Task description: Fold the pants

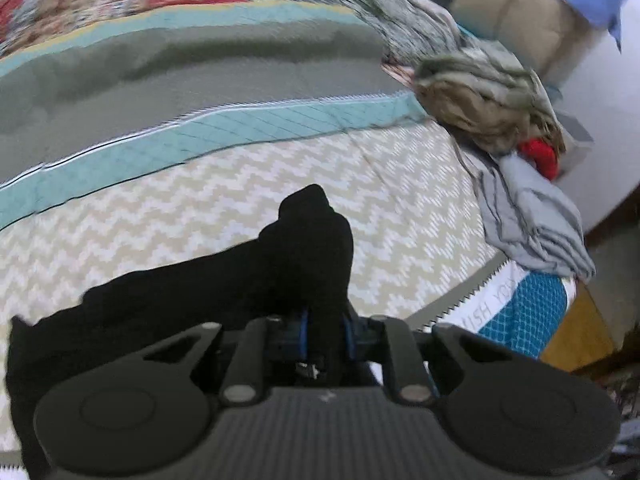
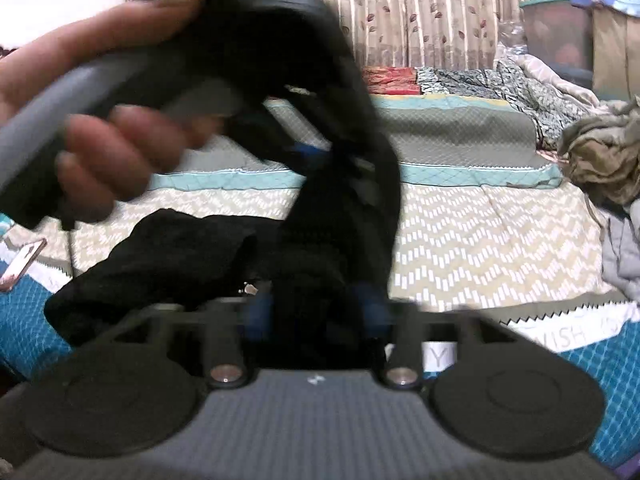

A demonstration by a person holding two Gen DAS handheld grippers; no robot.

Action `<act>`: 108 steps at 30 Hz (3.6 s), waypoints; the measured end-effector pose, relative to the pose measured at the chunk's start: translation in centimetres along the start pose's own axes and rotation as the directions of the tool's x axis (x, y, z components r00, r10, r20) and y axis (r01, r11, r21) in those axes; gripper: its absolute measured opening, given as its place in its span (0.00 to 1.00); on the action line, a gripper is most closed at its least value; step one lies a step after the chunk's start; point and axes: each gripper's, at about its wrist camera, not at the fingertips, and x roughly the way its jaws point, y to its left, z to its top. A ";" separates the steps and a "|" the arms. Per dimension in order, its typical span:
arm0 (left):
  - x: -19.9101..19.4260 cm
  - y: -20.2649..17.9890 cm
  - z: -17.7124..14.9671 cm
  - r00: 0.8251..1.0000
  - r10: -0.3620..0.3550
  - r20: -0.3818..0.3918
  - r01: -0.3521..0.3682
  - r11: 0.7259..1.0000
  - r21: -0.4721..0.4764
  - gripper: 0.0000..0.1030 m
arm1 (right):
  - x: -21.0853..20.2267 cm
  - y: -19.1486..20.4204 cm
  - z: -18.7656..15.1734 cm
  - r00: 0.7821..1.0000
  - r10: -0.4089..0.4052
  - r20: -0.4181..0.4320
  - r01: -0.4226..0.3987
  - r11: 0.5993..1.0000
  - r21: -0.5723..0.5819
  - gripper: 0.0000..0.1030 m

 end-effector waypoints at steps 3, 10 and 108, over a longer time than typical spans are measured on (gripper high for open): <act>-2.1 2.9 0.0 0.999 -0.032 0.019 0.033 0.996 -0.082 0.14 | 1.2 0.5 -0.8 0.998 -0.006 -0.059 0.004 0.999 -0.037 0.58; -6.6 9.2 -1.2 0.992 -0.051 0.112 0.074 0.976 -0.205 0.14 | 0.2 4.1 1.6 0.998 0.061 -0.009 -0.062 0.995 -0.073 0.15; -14.4 11.0 -21.0 0.828 0.550 0.107 -0.482 0.797 -0.364 1.00 | -0.9 8.6 -1.8 0.932 0.263 -0.248 -0.143 0.898 0.416 0.80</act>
